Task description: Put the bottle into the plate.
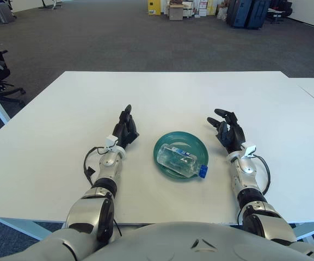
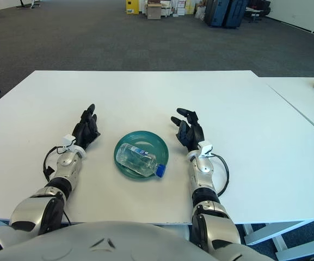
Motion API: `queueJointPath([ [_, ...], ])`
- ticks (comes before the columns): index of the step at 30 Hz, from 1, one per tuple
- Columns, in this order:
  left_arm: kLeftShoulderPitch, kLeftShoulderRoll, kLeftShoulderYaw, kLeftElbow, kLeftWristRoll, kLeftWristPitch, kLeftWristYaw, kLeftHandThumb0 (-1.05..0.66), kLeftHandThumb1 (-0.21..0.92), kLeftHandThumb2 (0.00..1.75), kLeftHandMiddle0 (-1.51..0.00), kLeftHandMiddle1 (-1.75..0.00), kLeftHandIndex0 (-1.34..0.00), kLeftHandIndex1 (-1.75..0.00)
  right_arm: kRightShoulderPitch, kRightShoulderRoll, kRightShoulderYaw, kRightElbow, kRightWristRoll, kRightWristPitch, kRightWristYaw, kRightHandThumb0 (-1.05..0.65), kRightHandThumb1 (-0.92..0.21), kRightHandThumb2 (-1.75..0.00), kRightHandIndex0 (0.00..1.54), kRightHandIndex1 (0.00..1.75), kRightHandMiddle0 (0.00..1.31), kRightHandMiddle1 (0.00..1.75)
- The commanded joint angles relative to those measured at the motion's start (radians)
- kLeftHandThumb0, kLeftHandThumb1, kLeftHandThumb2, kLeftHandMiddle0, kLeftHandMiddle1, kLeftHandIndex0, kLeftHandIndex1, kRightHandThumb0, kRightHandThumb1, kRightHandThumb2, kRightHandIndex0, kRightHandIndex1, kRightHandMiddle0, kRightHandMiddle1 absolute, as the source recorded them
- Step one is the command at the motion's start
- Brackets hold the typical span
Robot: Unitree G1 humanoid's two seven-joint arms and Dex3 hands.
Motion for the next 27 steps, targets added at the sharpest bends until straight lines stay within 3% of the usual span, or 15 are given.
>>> queueJointPath([
  [1, 0.061, 0.003, -0.036, 0.008, 0.057, -0.049, 0.029, -0.99, 0.92, 1.06, 0.00, 0.00, 0.00, 0.00, 0.185, 0.044, -0.023, 0.091, 0.027, -0.016, -0.026, -0.74, -0.92, -0.84, 0.36, 0.24, 0.00, 0.89],
  [9, 0.089, 0.006, -0.069, -0.022, 0.125, -0.116, 0.103, -1.00, 0.92, 1.08, -0.01, -0.01, 0.00, 0.00, 0.188, 0.042, -0.012, 0.073, 0.015, -0.009, -0.046, -0.74, -0.92, -0.85, 0.36, 0.22, 0.00, 0.88],
  [21, 0.101, 0.008, -0.090, -0.036, 0.162, -0.134, 0.168, -0.98, 0.92, 1.05, -0.10, -0.04, -0.05, -0.04, 0.186, 0.040, 0.007, 0.054, 0.002, -0.004, -0.077, -0.74, -0.92, -0.86, 0.35, 0.19, 0.00, 0.85],
  [27, 0.101, 0.009, -0.095, -0.031, 0.155, -0.131, 0.166, -0.98, 0.92, 1.03, -0.15, -0.01, 0.00, -0.23, 0.186, 0.040, 0.013, 0.048, 0.000, -0.004, -0.089, -0.73, -0.92, -0.85, 0.35, 0.17, 0.00, 0.84],
])
